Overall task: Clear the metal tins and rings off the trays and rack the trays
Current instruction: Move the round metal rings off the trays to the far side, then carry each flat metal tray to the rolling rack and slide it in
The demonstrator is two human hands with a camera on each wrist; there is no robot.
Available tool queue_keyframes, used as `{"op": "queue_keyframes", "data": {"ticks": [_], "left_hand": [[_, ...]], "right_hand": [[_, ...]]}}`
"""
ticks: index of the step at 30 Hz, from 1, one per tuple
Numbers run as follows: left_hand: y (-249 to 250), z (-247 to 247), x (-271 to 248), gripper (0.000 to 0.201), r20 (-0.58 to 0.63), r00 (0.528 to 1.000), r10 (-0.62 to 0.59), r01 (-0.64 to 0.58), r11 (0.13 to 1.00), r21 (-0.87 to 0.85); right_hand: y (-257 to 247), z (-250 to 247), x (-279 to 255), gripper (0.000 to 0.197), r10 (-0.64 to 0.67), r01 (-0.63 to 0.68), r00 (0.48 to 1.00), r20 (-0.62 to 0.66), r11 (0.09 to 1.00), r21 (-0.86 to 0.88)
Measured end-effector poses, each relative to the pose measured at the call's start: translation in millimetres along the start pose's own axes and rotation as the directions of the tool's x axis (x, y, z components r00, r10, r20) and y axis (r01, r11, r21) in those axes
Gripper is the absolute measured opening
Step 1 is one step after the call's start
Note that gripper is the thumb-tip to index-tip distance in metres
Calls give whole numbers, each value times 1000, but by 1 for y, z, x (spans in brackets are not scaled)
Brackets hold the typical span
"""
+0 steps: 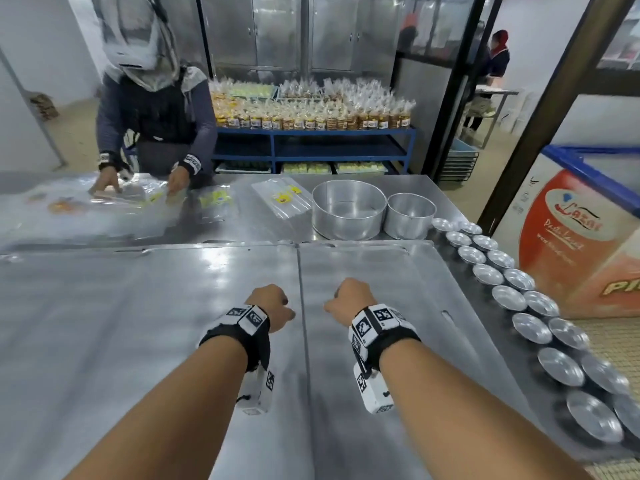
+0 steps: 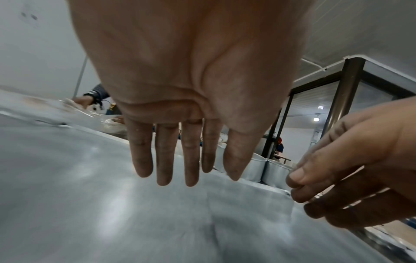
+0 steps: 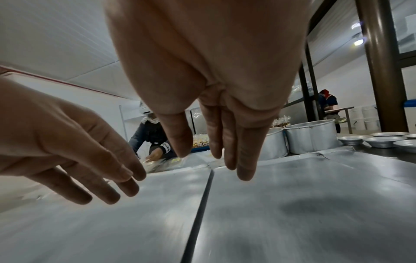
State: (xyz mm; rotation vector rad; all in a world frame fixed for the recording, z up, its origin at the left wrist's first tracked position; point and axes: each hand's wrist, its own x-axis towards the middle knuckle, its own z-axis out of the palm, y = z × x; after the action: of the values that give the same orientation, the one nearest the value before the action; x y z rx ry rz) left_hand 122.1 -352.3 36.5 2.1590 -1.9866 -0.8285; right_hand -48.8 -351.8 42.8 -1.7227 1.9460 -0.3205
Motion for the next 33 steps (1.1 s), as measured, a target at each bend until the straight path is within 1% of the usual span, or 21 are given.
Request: {"op": "queue_keyframes", "data": {"ticks": [6,8,10,12,13,14,16,17,19,21,23,25,28,30,31,33], "left_hand": [[-68,24,-84,47,22,996,-87,84,993,87],[-90,35,-107,45,35,993,-116,111,986,125],[-114,49,-127,44,64,987,-149,136,976,169],[-138,61,-146,43,96,980,-176,153,967,204],[-150,67,-155,41,103,979,-176,149,963,223],[-163,74,-162,42,102,983,-153,126,964,236],[-190,87,-177,56,104,990,-91,64,970,236],[-203,91,-187,63,105,991,-78,52,971,232],[-225,94,-206,73,74,996,-57,39,974,225],[-244,92,-222,81,49,997,-68,57,979,196],[-262,86,-236,90,22,993,-115,111,982,153],[-283,78,-245,98,4,986,-168,166,978,127],[-312,65,-254,105,-14,964,-264,264,958,110],[-326,56,-260,107,-43,932,-360,363,929,71],[-331,52,-263,108,-59,908,-414,417,908,47],[-338,45,-266,111,-70,854,-516,517,856,-5]], "right_hand": [[-7,35,-97,39,1,4,998,64,997,-77],[-4,53,-122,36,32,-26,996,79,997,-75],[-4,70,-147,29,36,-24,992,118,994,-108],[-5,88,-169,17,43,-21,989,141,988,-153],[-5,96,-178,12,62,-38,987,148,986,-162],[-3,105,-186,11,82,-58,986,145,985,-160],[1,126,-199,25,134,-103,979,156,976,-192],[2,137,-207,28,147,-115,977,156,973,-198],[2,158,-222,34,158,-134,983,97,968,-212],[-1,174,-239,46,205,-196,978,29,962,-191],[-5,183,-252,58,253,-254,967,-30,950,-181],[-8,188,-260,68,307,-310,951,-46,935,-170],[-15,189,-267,85,425,-428,904,-54,894,-132],[-18,189,-270,92,487,-490,871,-57,865,-103],[-20,188,-271,95,516,-519,855,-56,850,-89],[-20,186,-272,97,539,-540,841,-35,841,-24]]}}
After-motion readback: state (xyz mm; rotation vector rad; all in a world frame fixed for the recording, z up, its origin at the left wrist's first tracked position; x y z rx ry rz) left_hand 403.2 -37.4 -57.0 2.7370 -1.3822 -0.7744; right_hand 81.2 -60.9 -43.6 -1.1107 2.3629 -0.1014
